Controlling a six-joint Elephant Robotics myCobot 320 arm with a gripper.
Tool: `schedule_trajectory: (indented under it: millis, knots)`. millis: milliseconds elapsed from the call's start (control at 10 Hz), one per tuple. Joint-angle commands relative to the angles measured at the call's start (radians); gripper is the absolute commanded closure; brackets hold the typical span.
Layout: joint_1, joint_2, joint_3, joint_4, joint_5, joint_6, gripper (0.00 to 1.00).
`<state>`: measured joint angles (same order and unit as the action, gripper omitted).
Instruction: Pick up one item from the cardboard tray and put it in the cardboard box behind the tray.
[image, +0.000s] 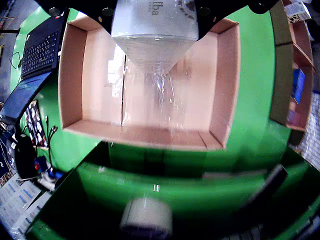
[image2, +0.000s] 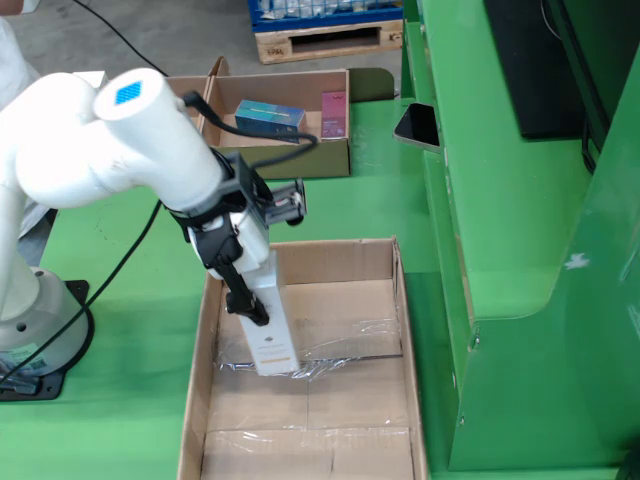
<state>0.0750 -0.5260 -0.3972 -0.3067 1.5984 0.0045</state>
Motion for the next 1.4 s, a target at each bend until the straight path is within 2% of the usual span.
schedule_trajectory:
  millis: [0, 600, 1300]
  knots:
    - [0.026, -0.040, 0.397, -0.108, -0.023, -0.006, 1.00]
    - [0.033, 0.028, 0.397, -0.075, -0.020, -0.007, 1.00]
    - [0.060, 0.105, 0.397, -0.137, -0.023, 0.000, 1.00]
